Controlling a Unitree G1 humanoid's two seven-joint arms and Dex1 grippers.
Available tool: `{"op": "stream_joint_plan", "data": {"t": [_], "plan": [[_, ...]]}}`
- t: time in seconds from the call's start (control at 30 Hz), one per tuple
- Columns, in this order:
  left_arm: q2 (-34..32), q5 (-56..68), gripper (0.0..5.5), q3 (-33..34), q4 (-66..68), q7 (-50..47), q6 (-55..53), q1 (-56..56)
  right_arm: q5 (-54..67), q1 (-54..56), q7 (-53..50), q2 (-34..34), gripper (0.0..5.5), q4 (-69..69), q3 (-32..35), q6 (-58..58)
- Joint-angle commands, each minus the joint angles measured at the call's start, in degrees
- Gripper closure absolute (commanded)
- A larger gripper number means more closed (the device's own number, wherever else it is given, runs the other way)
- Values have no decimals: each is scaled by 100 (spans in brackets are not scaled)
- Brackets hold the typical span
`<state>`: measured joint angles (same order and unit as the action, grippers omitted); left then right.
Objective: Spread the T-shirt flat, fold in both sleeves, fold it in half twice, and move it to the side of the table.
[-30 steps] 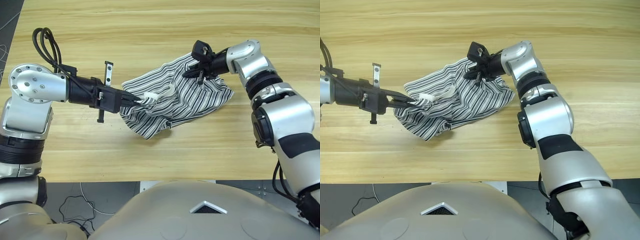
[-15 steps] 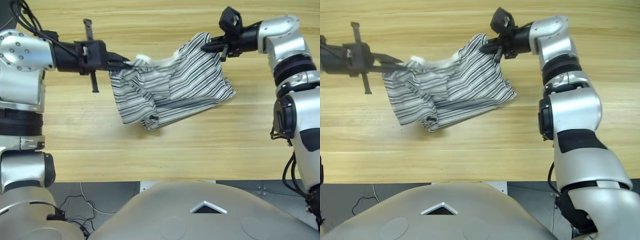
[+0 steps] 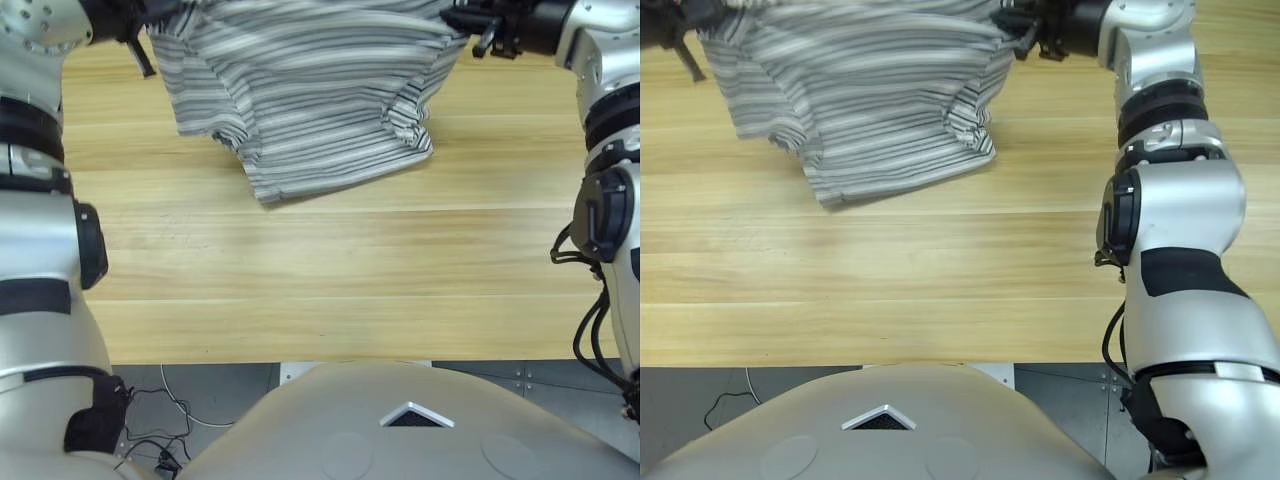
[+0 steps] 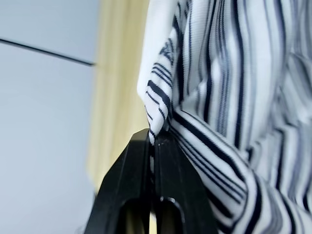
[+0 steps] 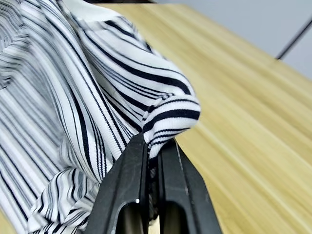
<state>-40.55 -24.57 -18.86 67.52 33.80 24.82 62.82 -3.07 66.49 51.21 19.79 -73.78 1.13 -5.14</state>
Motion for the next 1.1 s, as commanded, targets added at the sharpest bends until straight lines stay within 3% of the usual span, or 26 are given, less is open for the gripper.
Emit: {"op": "stream_joint_plan", "data": {"t": [0.03, 0.23, 0.43, 0.6, 0.77, 0.93, 1.1], "plan": [[440, -517, 540, -212, 673, -1372, -615, 899, 174, 572, -1359, -261, 538, -235, 415, 143], [981, -849, 540, -246, 1089, -2536, -1304, 1762, 201, 1203, -2858, -523, 538, -408, 875, 64], [1066, -841, 540, -73, 1174, -2947, -1596, 2133, 252, 1626, -3175, -586, 538, -433, 1211, -24], [895, -971, 540, -243, 1077, -2515, -858, 1834, 271, 1320, -2188, -602, 538, -372, 1207, -68], [306, -1157, 540, -578, 735, -1828, 658, 1130, 370, 749, -874, -524, 538, -171, 1123, -256], [-666, -760, 540, -522, -578, -771, 2279, 174, 803, 61, 537, -276, 538, 536, 1159, -275], [-1291, 301, 540, 30, -2303, 293, 2272, -397, 1283, -649, 1114, -63, 538, 1950, 1117, 39]]}}
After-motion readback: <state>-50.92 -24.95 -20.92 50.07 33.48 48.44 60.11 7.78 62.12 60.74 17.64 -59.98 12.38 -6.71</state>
